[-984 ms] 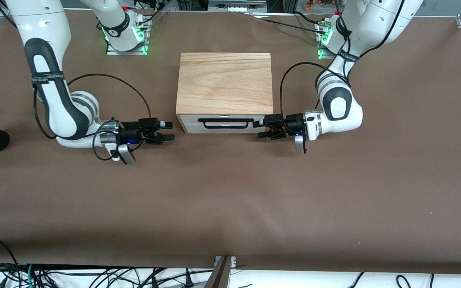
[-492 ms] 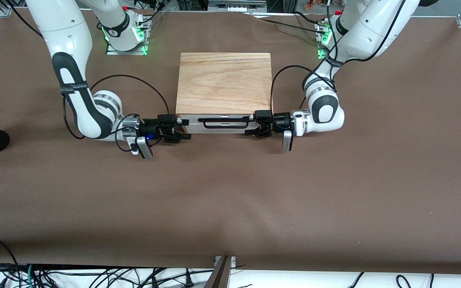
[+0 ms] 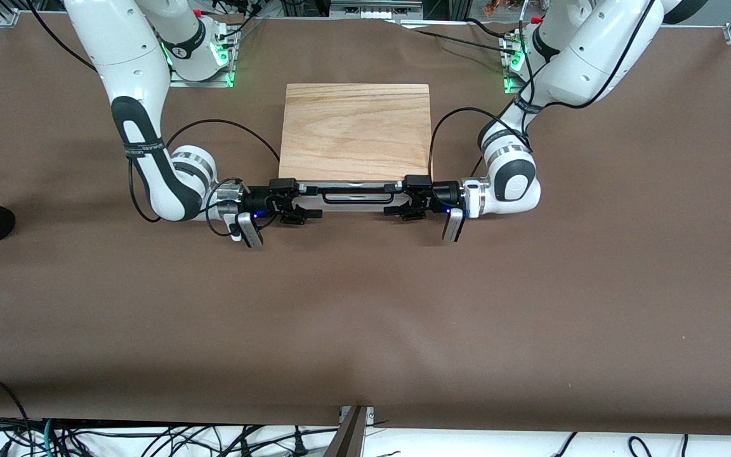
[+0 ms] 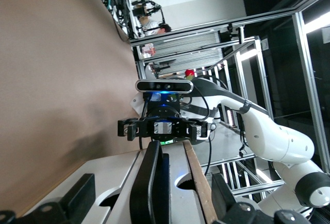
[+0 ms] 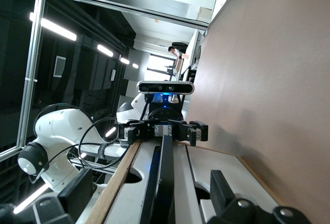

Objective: Pull top drawer with both arms simultaneously
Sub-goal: 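Close the left and right grippers on the ends of the black handle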

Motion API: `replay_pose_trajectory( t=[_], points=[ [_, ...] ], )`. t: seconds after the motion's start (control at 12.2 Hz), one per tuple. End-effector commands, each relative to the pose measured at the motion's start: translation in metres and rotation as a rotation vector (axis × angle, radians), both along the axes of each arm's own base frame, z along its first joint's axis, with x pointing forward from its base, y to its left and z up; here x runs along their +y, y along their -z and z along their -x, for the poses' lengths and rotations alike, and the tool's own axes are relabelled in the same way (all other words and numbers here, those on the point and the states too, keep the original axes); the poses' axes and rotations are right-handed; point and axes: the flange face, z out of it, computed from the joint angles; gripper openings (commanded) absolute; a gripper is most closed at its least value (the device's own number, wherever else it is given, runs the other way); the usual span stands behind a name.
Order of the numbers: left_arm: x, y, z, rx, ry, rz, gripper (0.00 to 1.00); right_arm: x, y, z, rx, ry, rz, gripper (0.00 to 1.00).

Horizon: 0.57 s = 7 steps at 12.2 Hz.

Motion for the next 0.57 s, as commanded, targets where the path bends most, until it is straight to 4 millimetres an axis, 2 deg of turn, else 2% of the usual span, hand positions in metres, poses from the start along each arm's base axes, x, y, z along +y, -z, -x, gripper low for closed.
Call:
replay_pose_trajectory(
  t=[0.0,0.16,0.25,0.49],
  points=[
    [-0.012,0.014,0.007,-0.069,0.002,0.039,0.93,0.012,0.000,0.003,-0.008,0.016,-0.015,1.00],
    [-0.007,0.019,0.007,-0.068,0.003,0.041,0.82,0.015,0.006,0.005,0.006,0.021,-0.017,1.00],
    [-0.006,0.019,0.007,-0.063,0.002,0.040,0.73,0.019,0.008,0.008,0.019,0.018,-0.015,1.00],
    [-0.001,0.028,0.012,-0.036,-0.001,0.032,0.71,0.024,0.020,0.013,0.061,0.013,0.016,0.98]
  ],
)
